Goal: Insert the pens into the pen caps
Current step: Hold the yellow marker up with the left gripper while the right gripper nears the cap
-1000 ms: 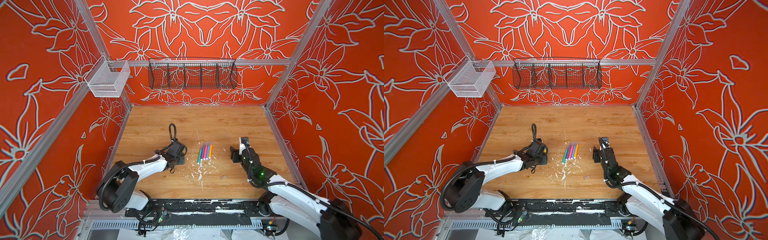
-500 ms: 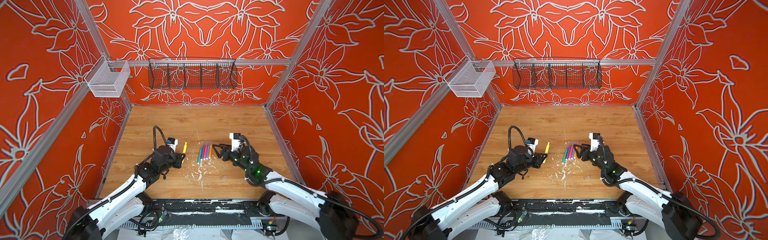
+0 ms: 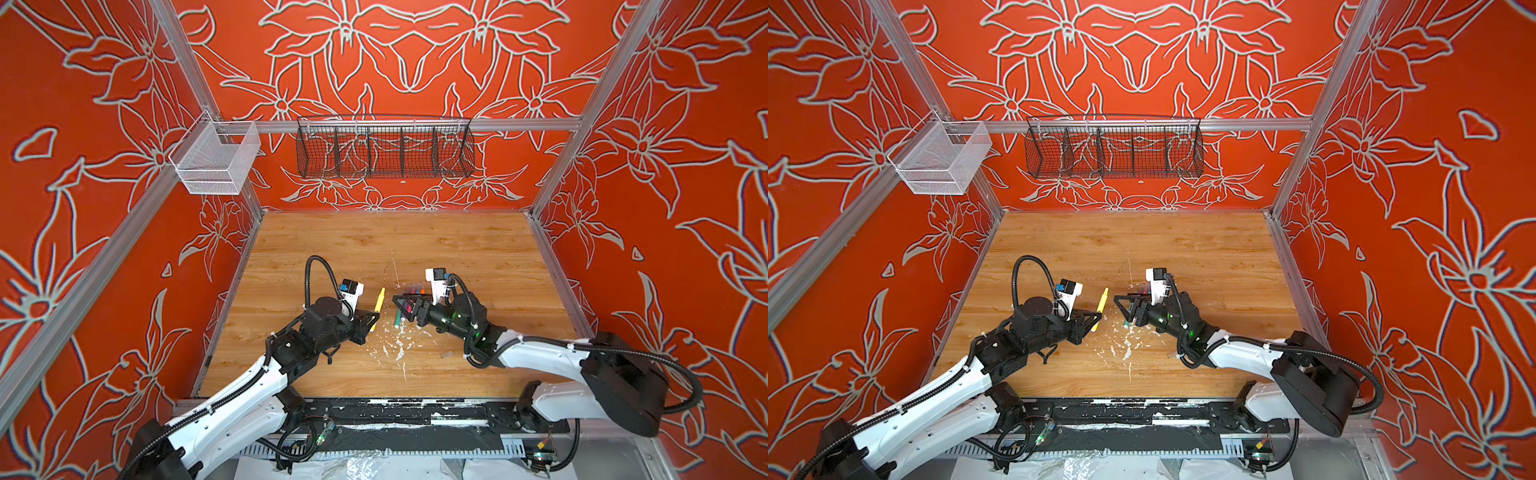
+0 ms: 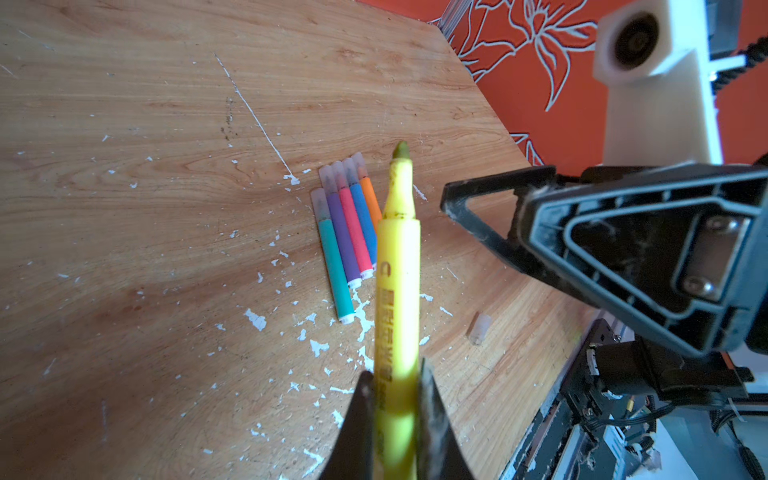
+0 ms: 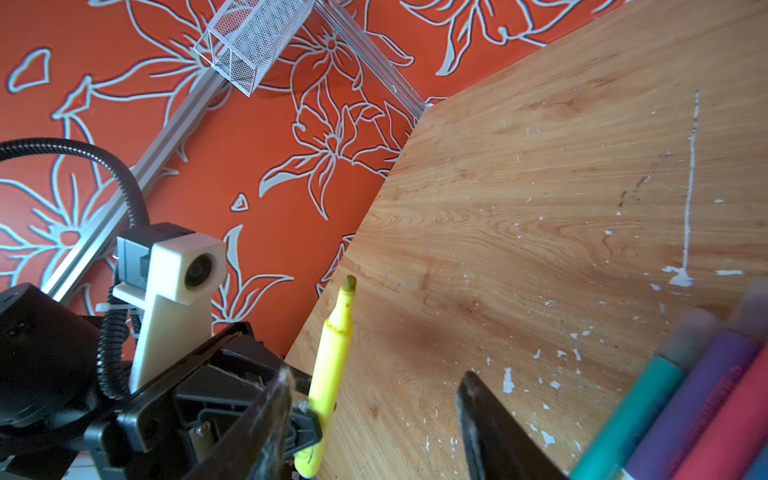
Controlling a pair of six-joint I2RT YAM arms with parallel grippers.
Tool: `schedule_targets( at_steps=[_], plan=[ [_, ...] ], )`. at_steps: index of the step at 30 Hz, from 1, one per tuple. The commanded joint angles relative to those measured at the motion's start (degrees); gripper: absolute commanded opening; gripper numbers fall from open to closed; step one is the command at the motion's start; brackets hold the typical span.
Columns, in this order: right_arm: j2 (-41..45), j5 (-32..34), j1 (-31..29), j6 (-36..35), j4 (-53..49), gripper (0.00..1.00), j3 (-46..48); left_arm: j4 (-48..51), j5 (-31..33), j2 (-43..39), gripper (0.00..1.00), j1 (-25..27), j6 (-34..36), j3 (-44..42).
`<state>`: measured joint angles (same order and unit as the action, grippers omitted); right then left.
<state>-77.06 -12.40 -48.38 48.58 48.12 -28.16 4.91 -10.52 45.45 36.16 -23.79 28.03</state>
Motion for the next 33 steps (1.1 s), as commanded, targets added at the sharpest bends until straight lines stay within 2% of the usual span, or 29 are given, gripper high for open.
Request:
schedule_targets(
  at_steps=[1,9,14,17,21,25,28,33],
  plan=[
    [-1.87,-1.43,-0.44,1.98,4.12,0.65,-2.61,-2.83,-1.1,0.42,0.02,0.87,1.35,-0.08],
    [-6.51,-3.25,-1.09,3.96,5.92,0.64,-5.14,-3.98,-0.42,0.69,0.02,2.6,1.97,-0.35],
    [-9.1,-4.09,-1.52,4.81,6.42,0.57,-6.94,-5.21,-0.42,2.13,0.02,2.99,2.26,-0.26],
    [-10.33,-4.53,-1.84,5.71,7.2,0.49,-7.35,-5.85,-0.18,3.03,0.02,3.21,2.04,-0.39],
    [-10.78,-3.82,-2.21,5.76,7.3,0.31,-7.44,-6.08,0.62,3.5,0.02,3.39,2.22,-0.51],
    [-10.74,-3.02,-2.46,5.92,6.44,0.14,-7.67,-6.79,0.88,3.98,0.16,3.47,2.51,-0.36],
    [-10.49,-2.16,-2.68,6.32,6.37,0.06,-7.55,-7.68,0.81,5.02,0.24,3.56,2.47,-0.35],
    [-10.0,-0.7,-3.55,6.25,5.26,0.01,-7.52,-8.98,0.37,6.7,0.31,3.74,2.33,-0.25]
  ],
)
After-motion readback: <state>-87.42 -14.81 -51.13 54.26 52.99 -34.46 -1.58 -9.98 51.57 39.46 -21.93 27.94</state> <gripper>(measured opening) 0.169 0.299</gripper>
